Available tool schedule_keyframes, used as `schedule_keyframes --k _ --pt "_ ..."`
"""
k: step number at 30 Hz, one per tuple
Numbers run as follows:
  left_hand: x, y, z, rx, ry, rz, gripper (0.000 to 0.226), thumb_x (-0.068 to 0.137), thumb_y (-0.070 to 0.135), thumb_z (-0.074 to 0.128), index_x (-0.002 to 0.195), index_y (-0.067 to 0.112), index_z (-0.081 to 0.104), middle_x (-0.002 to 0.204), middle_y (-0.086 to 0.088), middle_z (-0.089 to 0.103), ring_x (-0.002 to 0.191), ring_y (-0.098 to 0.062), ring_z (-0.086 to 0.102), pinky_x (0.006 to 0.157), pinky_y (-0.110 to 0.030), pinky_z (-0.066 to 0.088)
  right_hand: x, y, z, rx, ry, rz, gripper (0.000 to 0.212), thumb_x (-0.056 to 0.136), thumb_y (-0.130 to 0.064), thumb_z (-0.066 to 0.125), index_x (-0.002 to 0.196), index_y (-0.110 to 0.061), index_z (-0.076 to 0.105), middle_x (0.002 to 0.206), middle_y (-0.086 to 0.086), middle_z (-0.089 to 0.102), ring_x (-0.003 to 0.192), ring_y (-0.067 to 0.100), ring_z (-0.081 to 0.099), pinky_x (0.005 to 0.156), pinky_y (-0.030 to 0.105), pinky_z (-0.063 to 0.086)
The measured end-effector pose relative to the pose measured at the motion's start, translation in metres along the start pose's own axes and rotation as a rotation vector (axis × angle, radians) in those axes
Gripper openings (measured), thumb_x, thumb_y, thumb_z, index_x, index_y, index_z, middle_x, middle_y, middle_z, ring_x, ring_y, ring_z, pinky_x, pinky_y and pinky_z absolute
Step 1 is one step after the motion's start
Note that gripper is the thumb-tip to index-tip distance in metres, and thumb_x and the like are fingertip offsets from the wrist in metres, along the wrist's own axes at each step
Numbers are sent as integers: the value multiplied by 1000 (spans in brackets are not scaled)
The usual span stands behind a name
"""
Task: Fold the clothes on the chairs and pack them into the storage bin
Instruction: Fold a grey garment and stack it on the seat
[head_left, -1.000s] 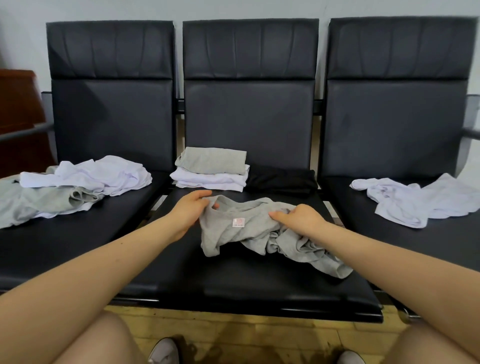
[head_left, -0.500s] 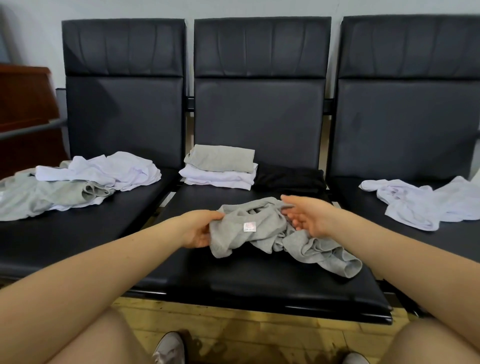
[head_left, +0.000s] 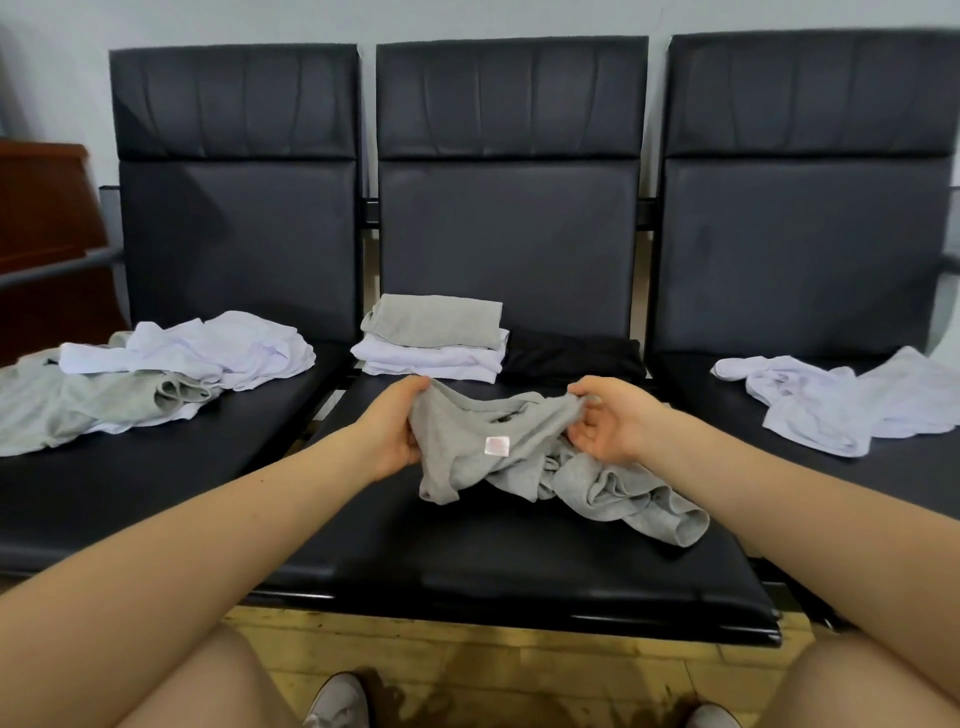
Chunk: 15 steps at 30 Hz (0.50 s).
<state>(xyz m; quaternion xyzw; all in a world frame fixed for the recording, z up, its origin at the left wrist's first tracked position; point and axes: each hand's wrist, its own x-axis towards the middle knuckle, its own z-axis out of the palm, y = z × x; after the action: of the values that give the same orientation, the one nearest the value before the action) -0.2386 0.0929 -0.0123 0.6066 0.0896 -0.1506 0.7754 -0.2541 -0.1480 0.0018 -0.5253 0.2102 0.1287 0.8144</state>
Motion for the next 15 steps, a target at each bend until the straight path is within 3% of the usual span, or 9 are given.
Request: schedule_keyframes --k 3,5,7,11,13,15 --pt "-9 -7 2 517 101 -44 32 93 37 53 110 12 62 89 -3 65 78 -15 61 61 -27 52 -1 -3 -6 -168 22 17 12 93 -14 59 104 -9 58 96 5 62 84 17 58 67 27 48" --pt "-15 -9 4 592 99 -47 26 92 31 57 105 10 63 85 -3 64 75 -14 60 60 -26 51 -5 -5 -8 -303 64 -42 8 94 -14 57 102 -10 56 91 5 60 80 16 57 66 27 48" --pt "-16 -1 7 403 94 -7 23 92 24 58 110 11 62 99 -5 65 85 -16 61 66 -29 52 -7 -11 -7 -407 144 -154 9 95 -14 55 103 -9 56 89 6 58 79 19 58 65 28 49" --pt "-18 38 20 -138 75 110 26 91 17 60 116 12 56 111 -8 62 98 -21 60 75 -32 51 -15 -45 13 -438 256 -354 25 93 -14 53 116 -5 58 112 15 58 104 30 58 75 36 50" --pt "-22 74 29 -227 60 180 32 91 17 59 122 10 54 113 -10 61 95 -22 59 75 -32 51 -31 -78 31 -313 171 -401 15 92 -9 51 103 -9 61 101 14 60 89 27 59 66 32 47" --pt "-33 118 39 -252 73 280 34 91 19 59 123 8 56 110 -11 62 87 -21 60 69 -33 51 -53 -119 48 -177 73 -474 19 92 -1 39 91 -7 57 89 13 57 78 25 55 65 33 45"
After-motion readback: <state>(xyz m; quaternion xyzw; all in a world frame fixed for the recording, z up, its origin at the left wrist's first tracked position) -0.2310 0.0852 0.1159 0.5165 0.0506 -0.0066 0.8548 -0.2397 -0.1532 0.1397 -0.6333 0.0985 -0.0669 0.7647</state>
